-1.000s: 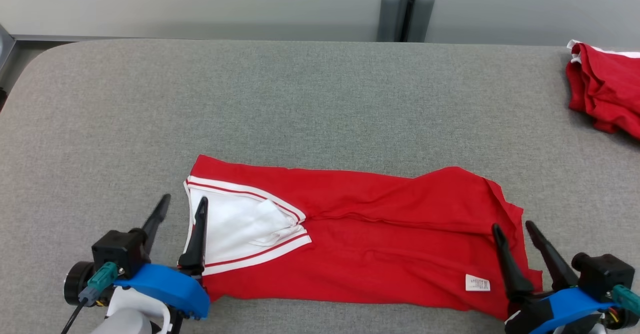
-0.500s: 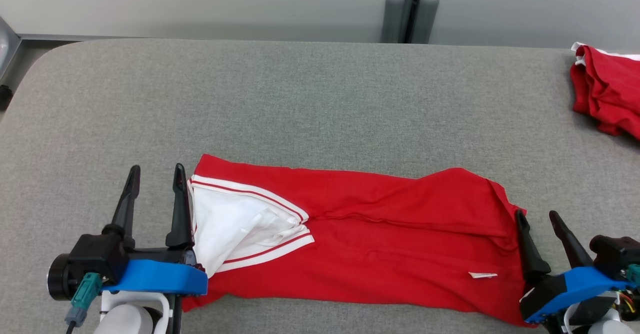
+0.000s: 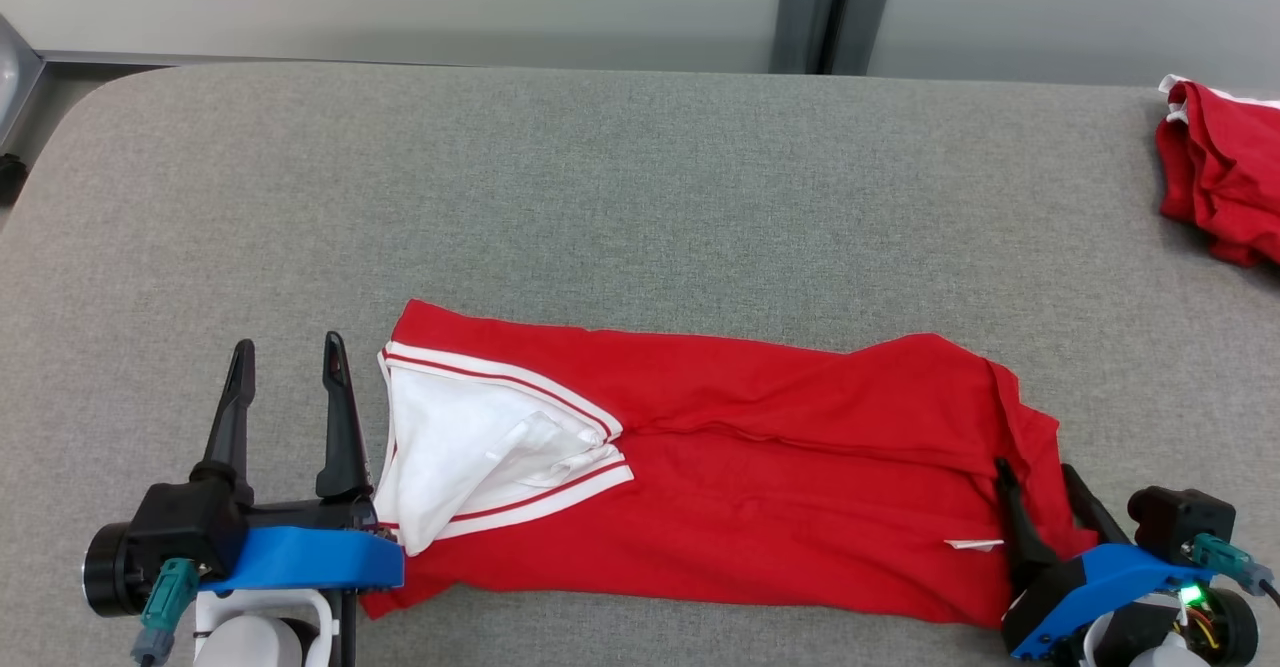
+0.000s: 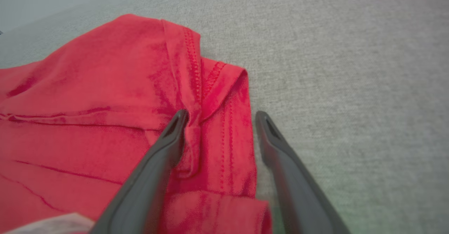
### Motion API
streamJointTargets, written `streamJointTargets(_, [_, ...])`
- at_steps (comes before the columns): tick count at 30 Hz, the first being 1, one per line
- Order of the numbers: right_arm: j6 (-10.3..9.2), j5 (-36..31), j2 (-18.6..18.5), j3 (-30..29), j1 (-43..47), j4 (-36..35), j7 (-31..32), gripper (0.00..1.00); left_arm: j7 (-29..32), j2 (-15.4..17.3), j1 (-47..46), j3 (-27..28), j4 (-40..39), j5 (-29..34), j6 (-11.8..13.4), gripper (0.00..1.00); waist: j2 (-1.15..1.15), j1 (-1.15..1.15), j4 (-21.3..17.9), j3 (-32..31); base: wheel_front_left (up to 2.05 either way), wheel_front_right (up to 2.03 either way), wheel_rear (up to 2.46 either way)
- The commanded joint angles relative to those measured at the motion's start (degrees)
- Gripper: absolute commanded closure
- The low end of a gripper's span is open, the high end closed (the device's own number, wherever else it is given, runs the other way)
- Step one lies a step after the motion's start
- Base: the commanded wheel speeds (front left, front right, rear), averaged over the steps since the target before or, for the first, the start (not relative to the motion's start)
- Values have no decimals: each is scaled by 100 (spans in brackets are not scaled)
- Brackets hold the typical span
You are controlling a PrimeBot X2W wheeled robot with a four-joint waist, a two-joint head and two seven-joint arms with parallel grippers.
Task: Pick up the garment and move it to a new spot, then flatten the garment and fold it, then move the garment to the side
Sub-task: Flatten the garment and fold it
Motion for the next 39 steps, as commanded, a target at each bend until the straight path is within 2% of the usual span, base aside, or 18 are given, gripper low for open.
streamJointTargets(1, [17, 51, 111, 114, 65, 159, 55, 0, -24, -39, 17, 58, 22, 61, -35, 0, 0, 0, 1, -2, 0, 0, 0])
streamJointTargets(2, [17, 89, 129, 158, 69, 203, 46, 34, -24, -73, 17, 116, 42, 134, -59, 0, 0, 0, 1, -3, 0, 0, 0])
streamJointTargets(3, [18, 139, 145, 209, 71, 228, 27, 80, -24, -108, 12, 164, 56, 190, -101, 0, 0, 0, 0, -5, 0, 0, 0])
streamJointTargets(4, [18, 212, 165, 272, 71, 252, 11, 100, -24, -155, 11, 213, 78, 243, -135, 0, 0, 0, -1, -10, 0, 0, 0])
streamJointTargets(10, [16, 424, 105, 323, -36, 180, -227, 100, -24, -346, 66, 505, 178, 493, -317, 0, 0, 0, -54, -79, 0, 0, 0])
streamJointTargets(13, [10, 447, -106, 184, -156, 93, -317, 100, -24, -418, 107, 630, 209, 589, -406, 0, 0, 0, -103, -124, 0, 0, 0])
streamJointTargets(16, [9, 460, -480, -101, -187, 36, -288, 100, -24, -501, 113, 724, 235, 695, -496, 0, 0, 0, -144, -152, 0, 0, 0])
streamJointTargets(25, [10, 407, -1004, -616, -103, -237, -58, 100, -24, -596, 126, 918, 283, 847, -645, 0, 0, 0, -210, -189, 0, 0, 0])
streamJointTargets(32, [10, 331, -778, -338, -67, -758, 88, 100, -24, -648, 173, 1023, 310, 921, -688, 0, 0, 0, -287, -248, 0, 0, 0])
streamJointTargets(39, [11, 284, -432, 382, -113, -1384, 261, 100, -24, -680, 169, 1041, 350, 965, -741, 0, 0, 0, -289, -271, 0, 0, 0])
